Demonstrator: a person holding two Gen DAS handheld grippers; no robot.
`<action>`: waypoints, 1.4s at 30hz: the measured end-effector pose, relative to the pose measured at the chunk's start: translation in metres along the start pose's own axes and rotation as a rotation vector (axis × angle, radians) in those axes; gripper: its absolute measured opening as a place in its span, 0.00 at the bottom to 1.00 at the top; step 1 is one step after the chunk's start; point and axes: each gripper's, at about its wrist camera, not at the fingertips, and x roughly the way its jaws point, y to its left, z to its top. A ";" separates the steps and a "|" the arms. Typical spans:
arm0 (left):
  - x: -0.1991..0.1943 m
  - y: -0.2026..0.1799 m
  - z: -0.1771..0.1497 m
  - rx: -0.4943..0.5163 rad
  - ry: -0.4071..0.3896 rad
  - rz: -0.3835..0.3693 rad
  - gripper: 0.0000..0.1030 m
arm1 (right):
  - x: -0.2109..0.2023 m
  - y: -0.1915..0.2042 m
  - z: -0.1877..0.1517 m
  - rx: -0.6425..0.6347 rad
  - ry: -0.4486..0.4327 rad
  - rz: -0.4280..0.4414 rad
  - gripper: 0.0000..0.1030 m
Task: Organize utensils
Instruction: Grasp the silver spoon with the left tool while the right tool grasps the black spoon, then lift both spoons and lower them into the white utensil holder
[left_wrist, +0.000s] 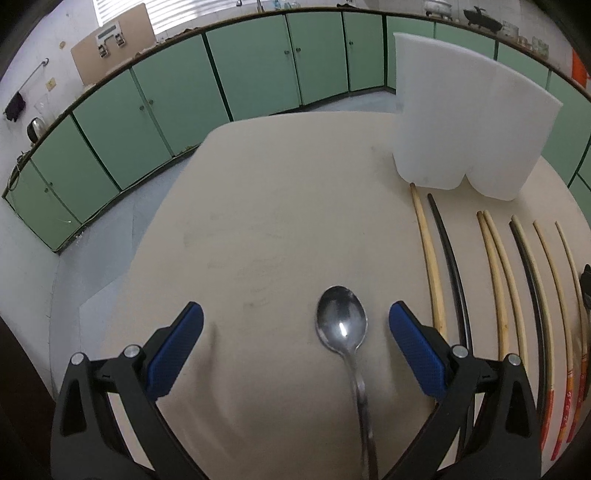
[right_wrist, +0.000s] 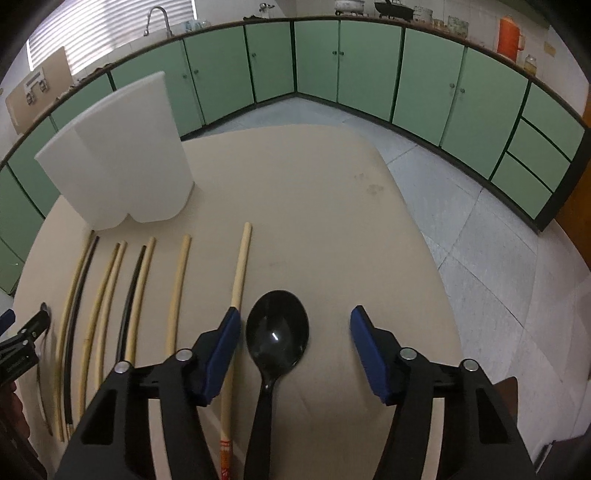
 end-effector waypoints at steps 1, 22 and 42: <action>0.001 0.000 0.000 0.001 0.005 -0.003 0.88 | 0.001 0.000 0.000 0.003 0.000 -0.002 0.54; -0.013 -0.038 -0.006 -0.015 0.039 -0.144 0.26 | -0.007 0.011 0.001 -0.016 -0.025 0.044 0.34; -0.098 -0.007 -0.026 -0.090 -0.572 -0.328 0.26 | -0.084 0.007 0.025 -0.068 -0.546 0.369 0.34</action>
